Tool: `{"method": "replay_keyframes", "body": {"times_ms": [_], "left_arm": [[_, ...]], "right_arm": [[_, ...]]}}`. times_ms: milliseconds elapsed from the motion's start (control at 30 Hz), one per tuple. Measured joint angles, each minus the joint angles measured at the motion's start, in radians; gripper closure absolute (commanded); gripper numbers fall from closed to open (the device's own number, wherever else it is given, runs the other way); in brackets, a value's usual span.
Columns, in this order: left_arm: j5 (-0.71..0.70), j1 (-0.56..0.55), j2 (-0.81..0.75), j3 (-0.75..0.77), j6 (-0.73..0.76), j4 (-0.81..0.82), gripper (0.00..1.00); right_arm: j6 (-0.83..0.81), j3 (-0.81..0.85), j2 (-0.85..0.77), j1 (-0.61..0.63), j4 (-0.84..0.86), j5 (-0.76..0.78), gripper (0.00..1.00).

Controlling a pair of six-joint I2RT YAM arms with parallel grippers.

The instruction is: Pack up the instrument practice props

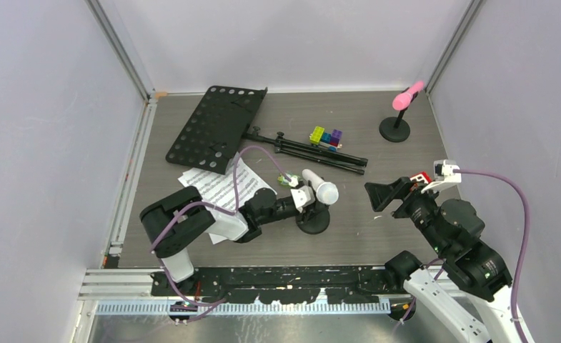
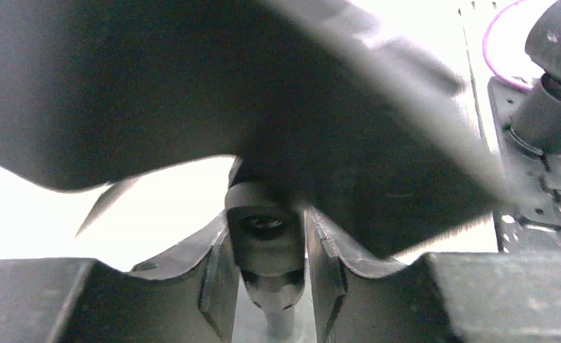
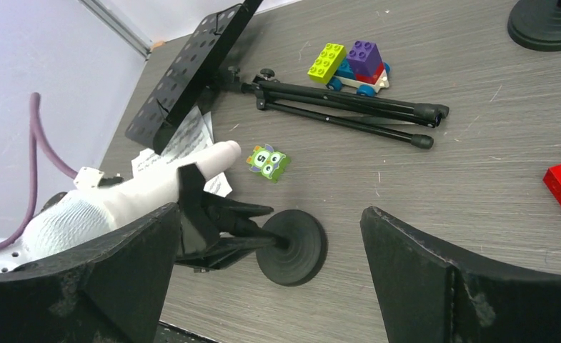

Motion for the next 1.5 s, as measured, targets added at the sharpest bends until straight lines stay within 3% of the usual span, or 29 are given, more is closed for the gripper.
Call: {"method": "replay_keyframes", "body": {"times_ms": [233,333,400,567,733,1033,1233,1500], "left_arm": [[-0.058,0.0,-0.021,-0.018,0.023,0.082,0.45],[-0.067,0.0,-0.032,-0.027,0.024,0.081,0.24],[-0.07,0.0,-0.034,-0.033,0.018,0.081,0.18],[-0.069,0.0,-0.077,-0.086,0.015,0.05,0.16],[-0.071,0.0,-0.226,-0.175,0.008,-0.029,0.18],[-0.073,0.0,-0.635,-0.213,-0.038,-0.435,0.16],[-0.157,-0.001,-0.941,-0.207,0.041,-0.697,0.13],[-0.212,-0.001,-1.127,-0.174,0.131,-0.873,0.12]], "right_arm": [[-0.01,-0.004,0.0,0.0,-0.001,0.003,0.0],[-0.012,-0.004,0.0,0.0,-0.001,0.003,0.0],[-0.013,-0.004,0.0,0.0,-0.001,0.003,0.0],[-0.013,-0.005,-0.001,0.0,-0.002,0.021,0.0],[-0.008,-0.047,-0.036,0.0,0.004,0.064,0.0],[-0.002,-0.337,-0.18,0.0,0.203,-0.038,0.0],[-0.002,-0.468,-0.215,0.0,0.354,-0.106,0.0],[-0.012,-0.576,-0.312,0.0,0.525,-0.22,0.01]]}}
